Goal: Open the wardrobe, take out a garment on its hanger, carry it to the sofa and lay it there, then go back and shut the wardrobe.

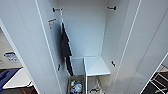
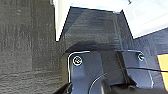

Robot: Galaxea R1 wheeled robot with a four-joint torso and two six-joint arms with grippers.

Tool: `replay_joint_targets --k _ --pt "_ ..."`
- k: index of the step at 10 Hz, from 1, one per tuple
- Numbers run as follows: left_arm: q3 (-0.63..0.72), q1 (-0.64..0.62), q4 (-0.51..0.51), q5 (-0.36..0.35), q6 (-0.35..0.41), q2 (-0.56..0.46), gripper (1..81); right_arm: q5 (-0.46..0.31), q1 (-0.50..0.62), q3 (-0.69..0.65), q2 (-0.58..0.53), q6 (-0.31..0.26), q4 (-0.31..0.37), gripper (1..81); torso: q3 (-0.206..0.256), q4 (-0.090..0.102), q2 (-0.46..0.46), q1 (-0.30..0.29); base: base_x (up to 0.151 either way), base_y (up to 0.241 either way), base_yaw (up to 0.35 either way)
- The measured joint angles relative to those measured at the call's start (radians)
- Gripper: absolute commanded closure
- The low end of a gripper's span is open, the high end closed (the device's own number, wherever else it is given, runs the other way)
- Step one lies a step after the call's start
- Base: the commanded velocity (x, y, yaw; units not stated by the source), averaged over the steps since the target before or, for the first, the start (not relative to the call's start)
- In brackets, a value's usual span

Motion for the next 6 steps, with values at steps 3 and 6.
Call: replay_joint_targets --k 3,6 --pt "0.050 -0.054 -0.001 -0.026 -0.059 -0.086 1.0 -0.003 0.085 0.093 -0.161 0.068 0.004 1.0 0.000 0.000 0.000 0.000 0.000 0.000 0.000" --pt "0.054 -0.135 -0.001 -0.044 -0.202 -0.164 1.0 -0.009 0.199 0.142 -0.282 0.181 0.009 1.0 -0.001 0.000 0.000 0.000 0.000 0.000 0.000"
